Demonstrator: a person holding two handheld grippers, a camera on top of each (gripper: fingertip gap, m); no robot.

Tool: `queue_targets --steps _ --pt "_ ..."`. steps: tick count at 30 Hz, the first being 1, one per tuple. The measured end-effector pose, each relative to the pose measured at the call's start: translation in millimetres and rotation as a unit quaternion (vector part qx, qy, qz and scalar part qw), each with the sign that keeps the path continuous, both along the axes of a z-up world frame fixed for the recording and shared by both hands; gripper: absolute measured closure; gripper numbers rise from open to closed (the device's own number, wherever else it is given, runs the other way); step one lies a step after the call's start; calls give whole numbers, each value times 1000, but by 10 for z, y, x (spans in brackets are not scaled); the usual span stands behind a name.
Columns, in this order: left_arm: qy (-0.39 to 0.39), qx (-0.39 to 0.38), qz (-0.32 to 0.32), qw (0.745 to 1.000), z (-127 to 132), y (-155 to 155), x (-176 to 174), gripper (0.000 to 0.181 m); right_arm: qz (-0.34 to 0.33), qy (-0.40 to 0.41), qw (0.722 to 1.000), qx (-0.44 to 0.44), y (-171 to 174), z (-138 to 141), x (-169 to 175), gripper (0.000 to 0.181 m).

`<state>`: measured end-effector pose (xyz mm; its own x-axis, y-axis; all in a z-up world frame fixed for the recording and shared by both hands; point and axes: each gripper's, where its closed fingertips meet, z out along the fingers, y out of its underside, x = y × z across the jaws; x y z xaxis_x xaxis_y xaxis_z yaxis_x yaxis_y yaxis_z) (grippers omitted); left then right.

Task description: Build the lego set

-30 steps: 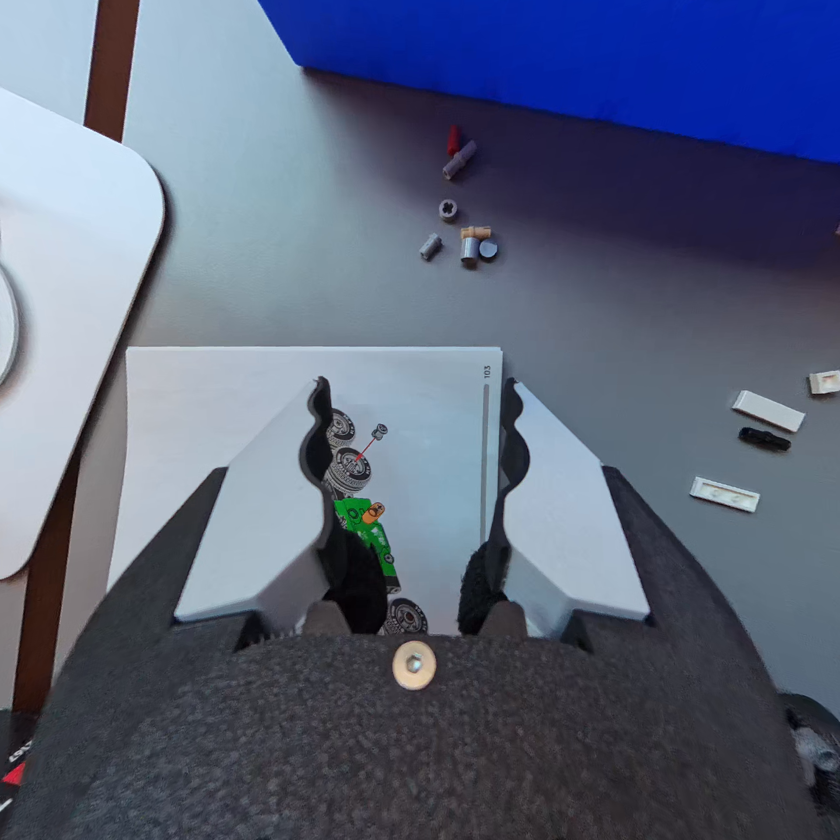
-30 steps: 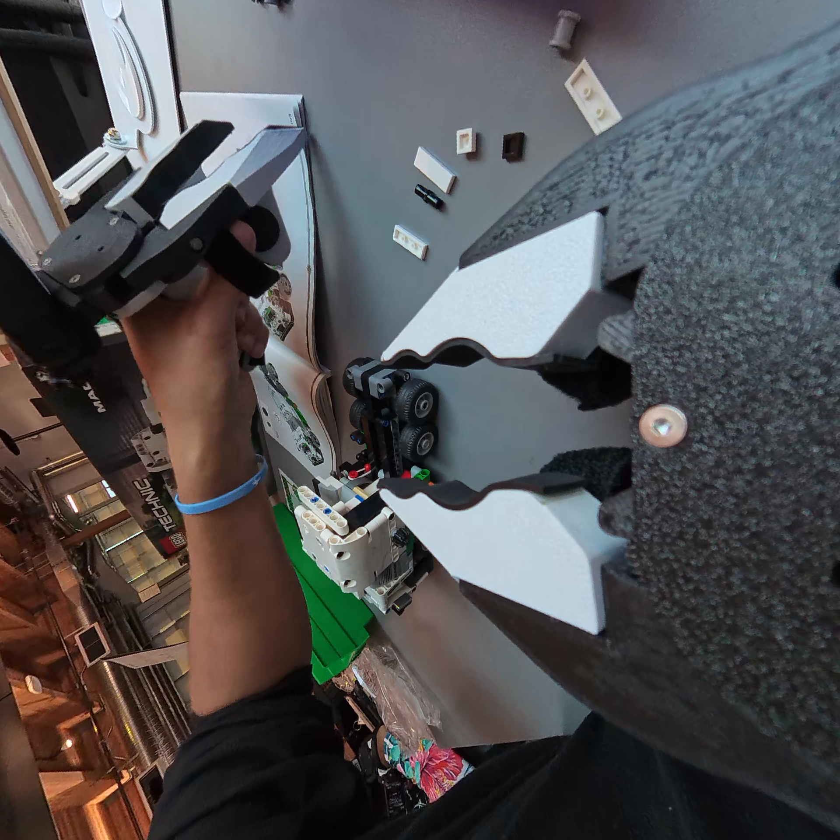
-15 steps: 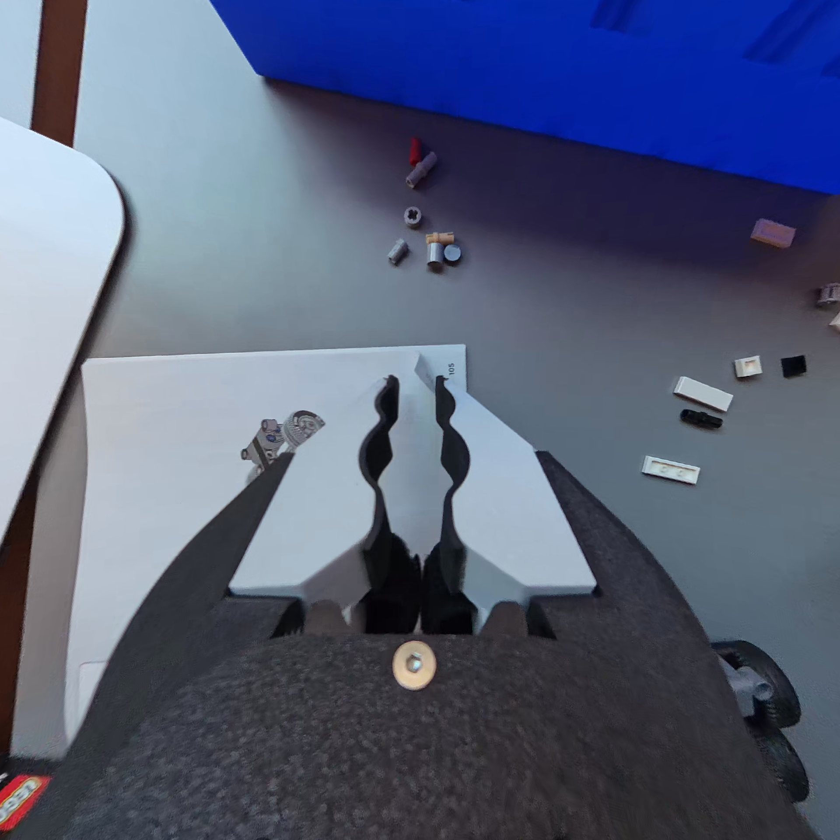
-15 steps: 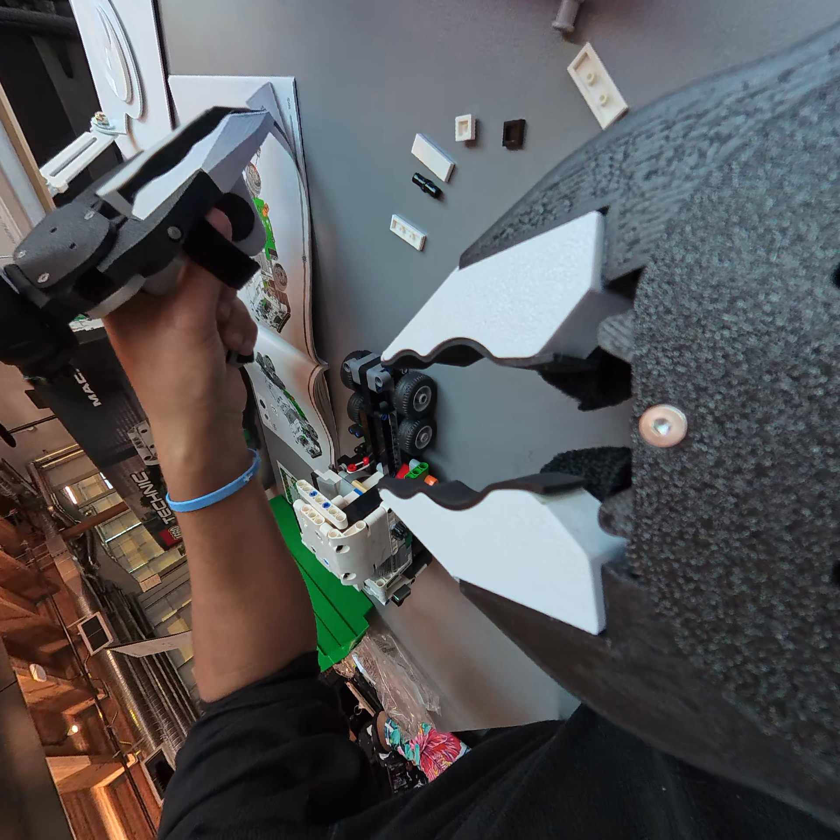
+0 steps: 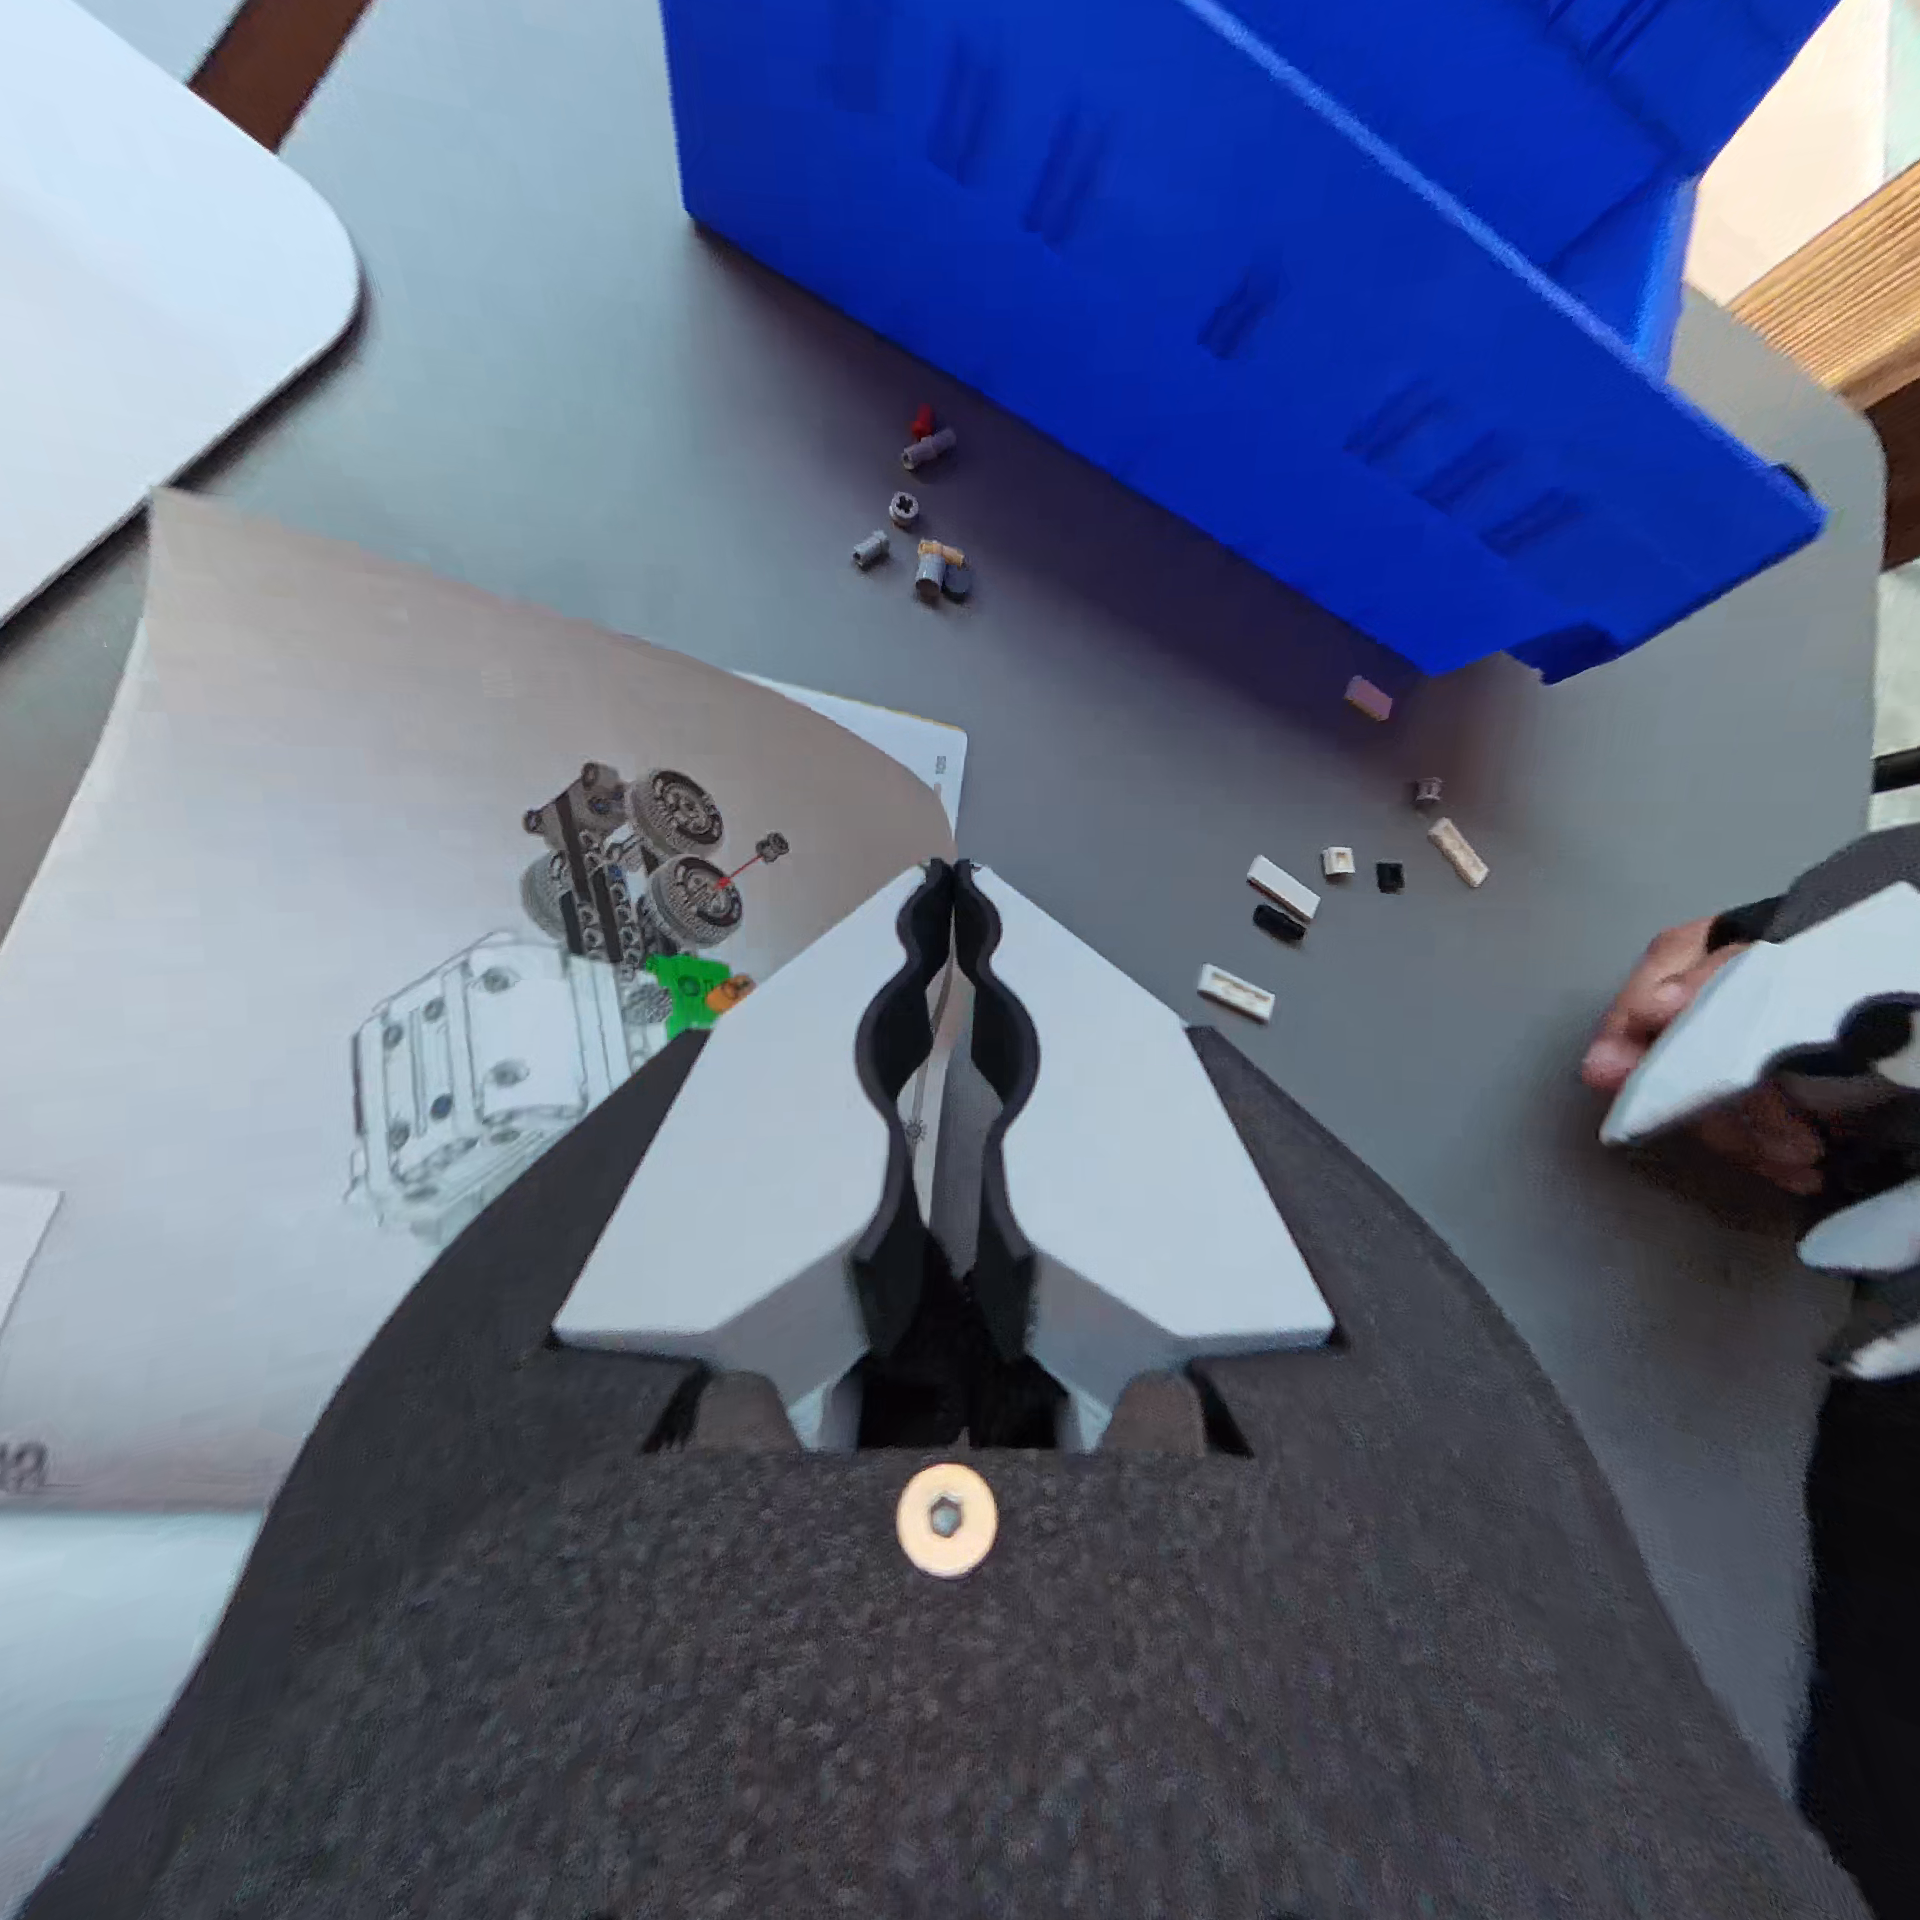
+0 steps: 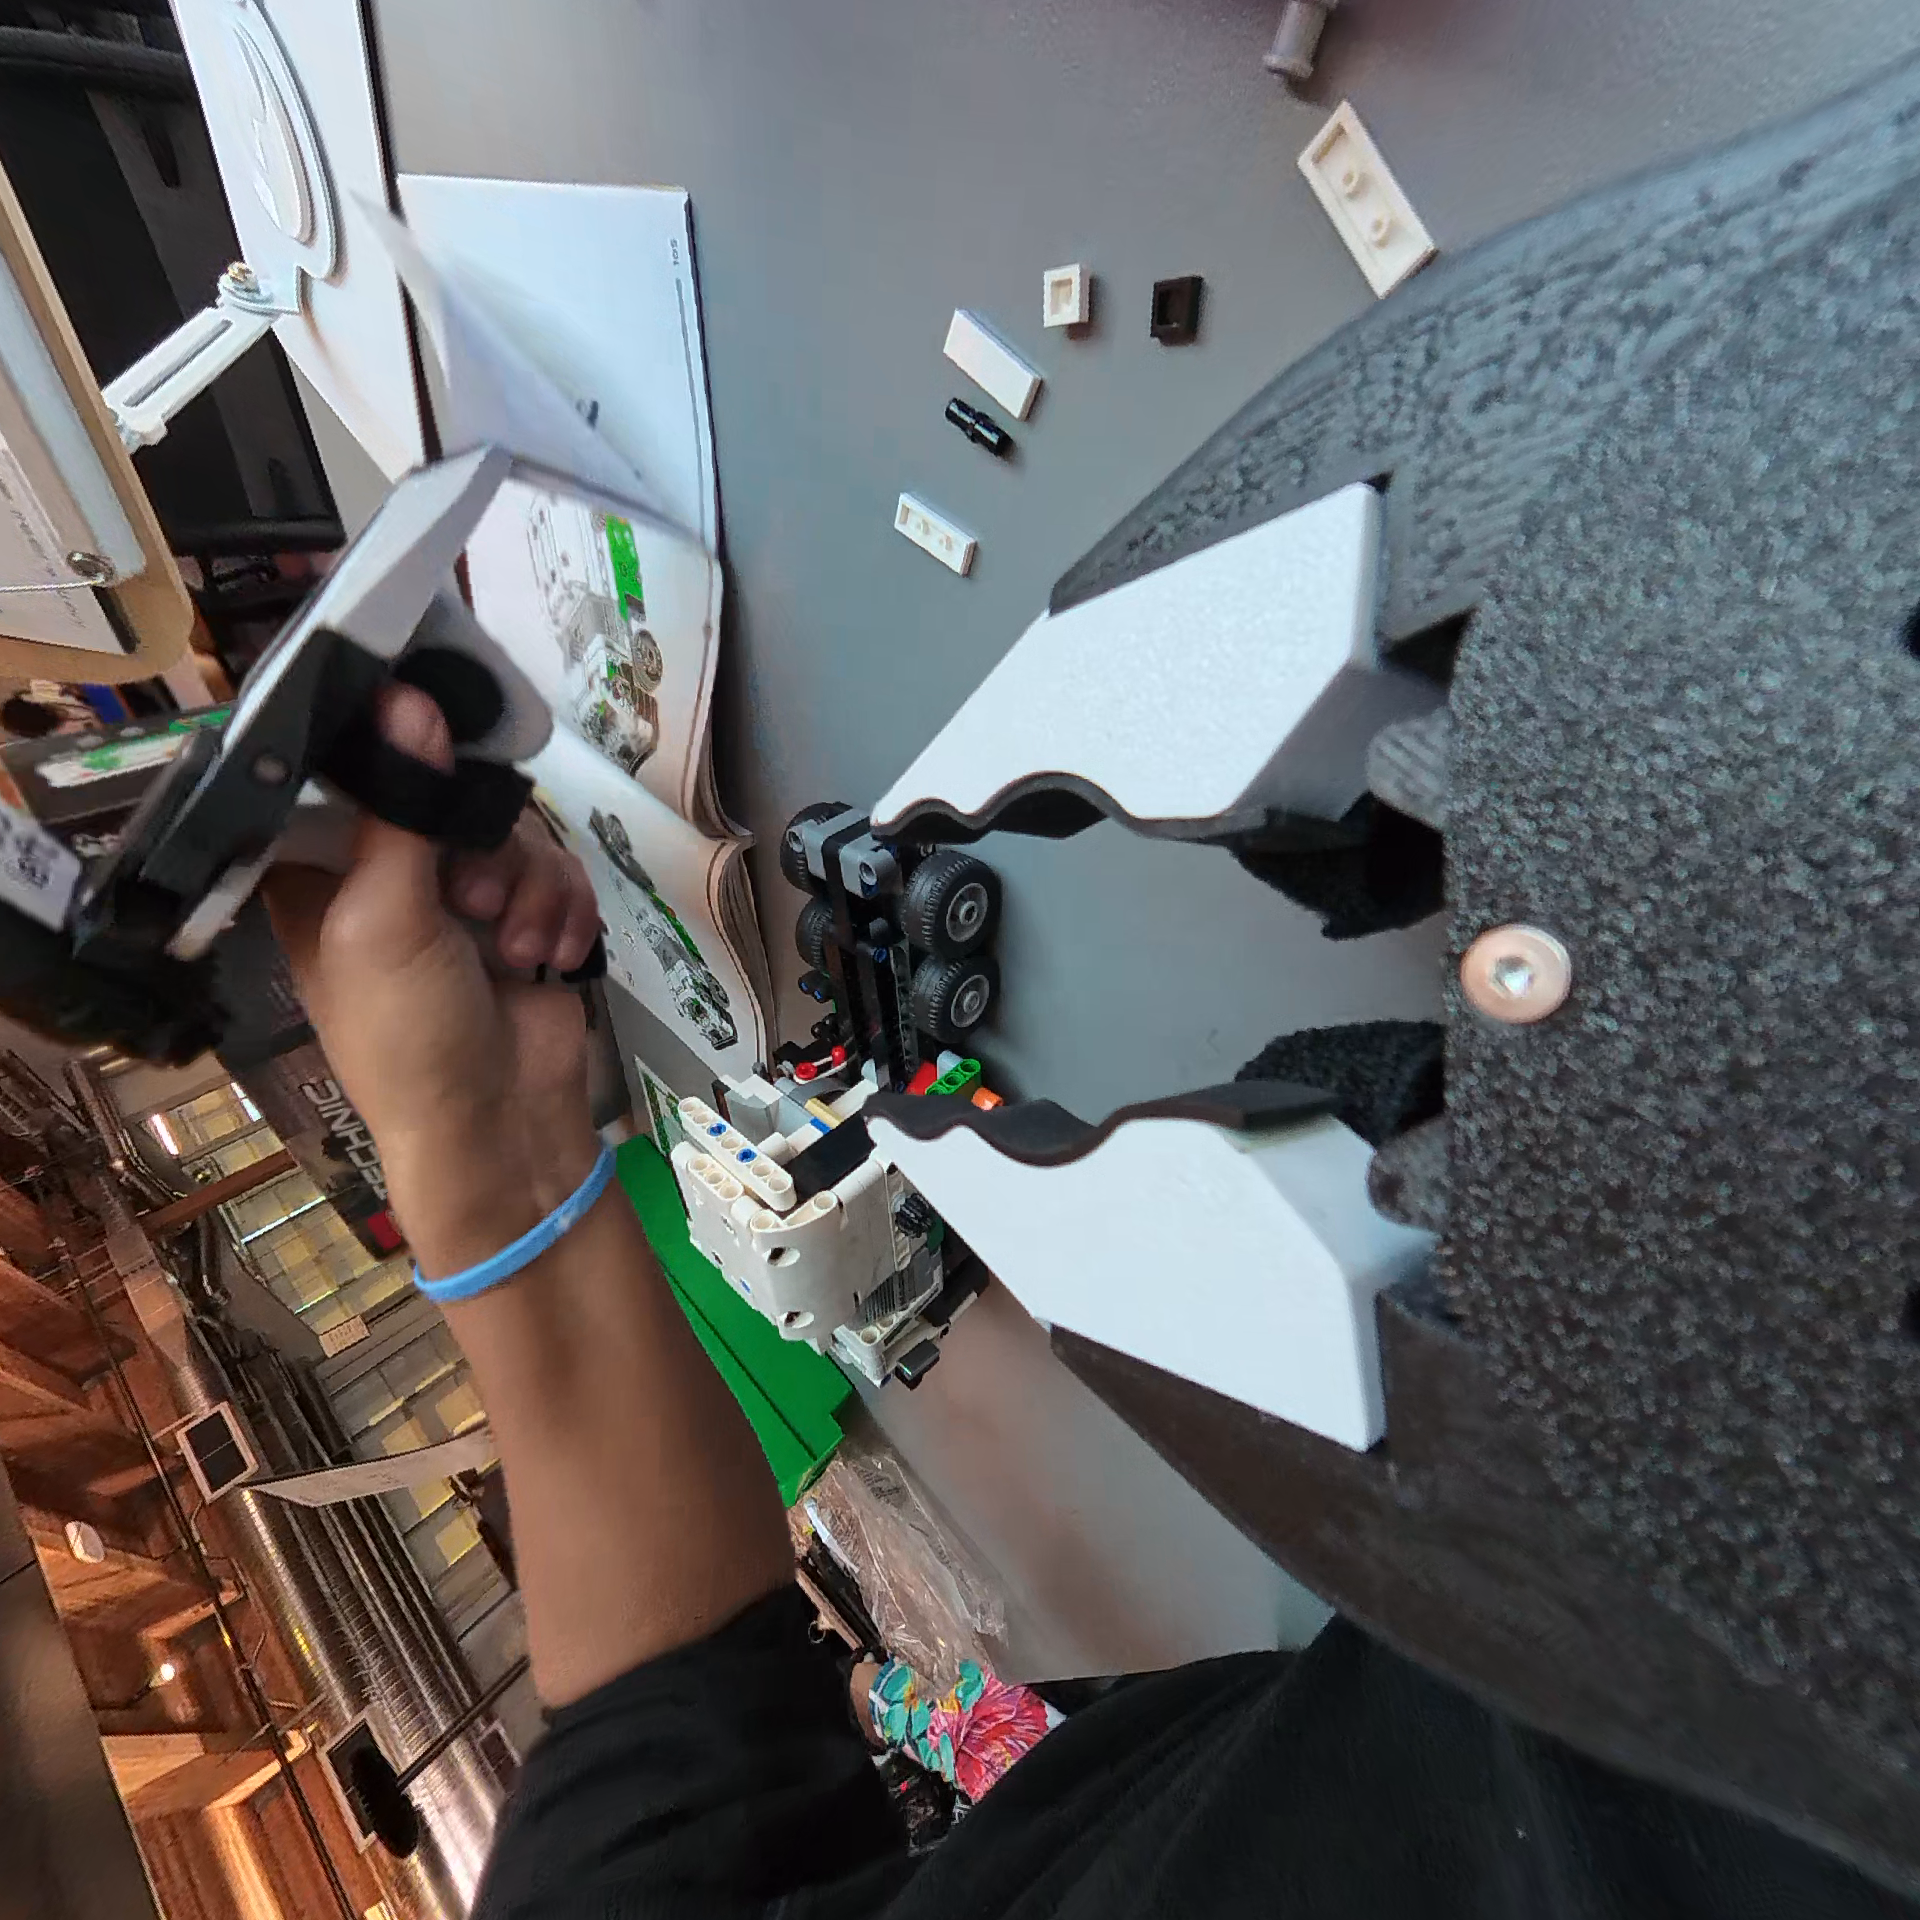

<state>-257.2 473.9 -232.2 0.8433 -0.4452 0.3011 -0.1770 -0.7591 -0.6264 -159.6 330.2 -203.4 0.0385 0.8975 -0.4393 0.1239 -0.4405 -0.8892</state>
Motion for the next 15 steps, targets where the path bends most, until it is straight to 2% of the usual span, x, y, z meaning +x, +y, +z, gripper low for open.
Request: queue_targets --steps 3,8,11,15 --pt "-29 40 40 998 297 -334 -255 181 -7 -1 1000 9 24 3 -4 134" --pt "-31 98 151 983 545 -1047 -838 181 -19 -11 999 46 70 5 -34 137" --pt "-51 135 222 964 614 -1426 -1131 181 -18 -35 996 79 102 -16 -96 139" --pt "-79 165 296 937 550 -1851 -1422 181 -1 -64 993 103 154 109 -275 140"
